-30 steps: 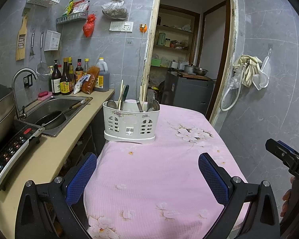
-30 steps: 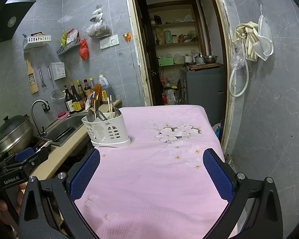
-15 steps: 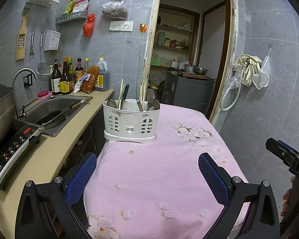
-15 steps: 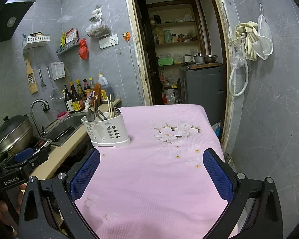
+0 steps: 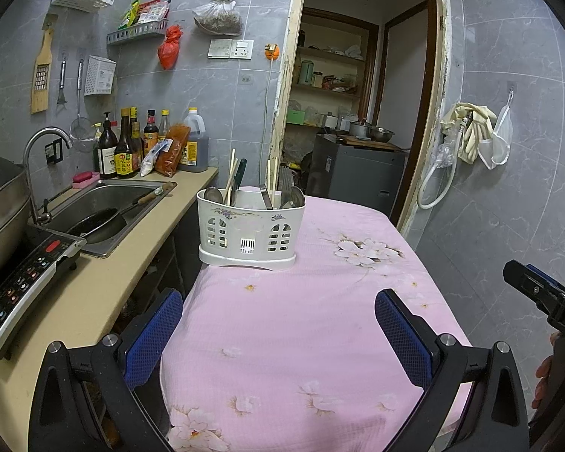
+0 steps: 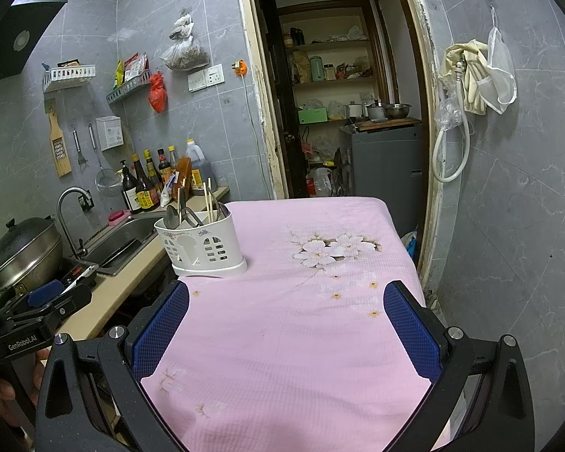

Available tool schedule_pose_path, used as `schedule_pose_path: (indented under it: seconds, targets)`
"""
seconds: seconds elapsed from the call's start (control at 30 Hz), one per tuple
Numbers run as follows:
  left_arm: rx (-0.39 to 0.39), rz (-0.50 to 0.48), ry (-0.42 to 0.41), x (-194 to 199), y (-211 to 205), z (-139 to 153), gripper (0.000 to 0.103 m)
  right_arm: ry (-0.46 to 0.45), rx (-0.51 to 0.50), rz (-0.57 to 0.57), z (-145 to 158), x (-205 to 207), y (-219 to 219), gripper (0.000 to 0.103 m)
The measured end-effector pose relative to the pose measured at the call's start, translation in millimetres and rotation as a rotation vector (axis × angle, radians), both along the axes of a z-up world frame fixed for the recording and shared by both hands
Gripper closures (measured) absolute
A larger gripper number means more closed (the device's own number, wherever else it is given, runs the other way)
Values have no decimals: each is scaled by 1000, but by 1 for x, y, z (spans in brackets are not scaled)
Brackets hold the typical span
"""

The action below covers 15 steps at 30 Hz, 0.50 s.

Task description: Organize utensils

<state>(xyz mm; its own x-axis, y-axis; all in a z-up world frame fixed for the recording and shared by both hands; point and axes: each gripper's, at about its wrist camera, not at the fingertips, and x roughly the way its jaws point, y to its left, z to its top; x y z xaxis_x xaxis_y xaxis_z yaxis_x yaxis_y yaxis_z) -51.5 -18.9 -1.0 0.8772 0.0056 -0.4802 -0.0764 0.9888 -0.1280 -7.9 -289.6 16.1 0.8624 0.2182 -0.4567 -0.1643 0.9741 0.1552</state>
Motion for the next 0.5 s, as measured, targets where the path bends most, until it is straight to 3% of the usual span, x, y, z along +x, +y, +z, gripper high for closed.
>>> schedule_pose_path:
  seconds: [0.5]
  targets:
    - [1, -8, -6, 0, 0, 1, 0, 6, -4, 2, -5, 0, 1, 1]
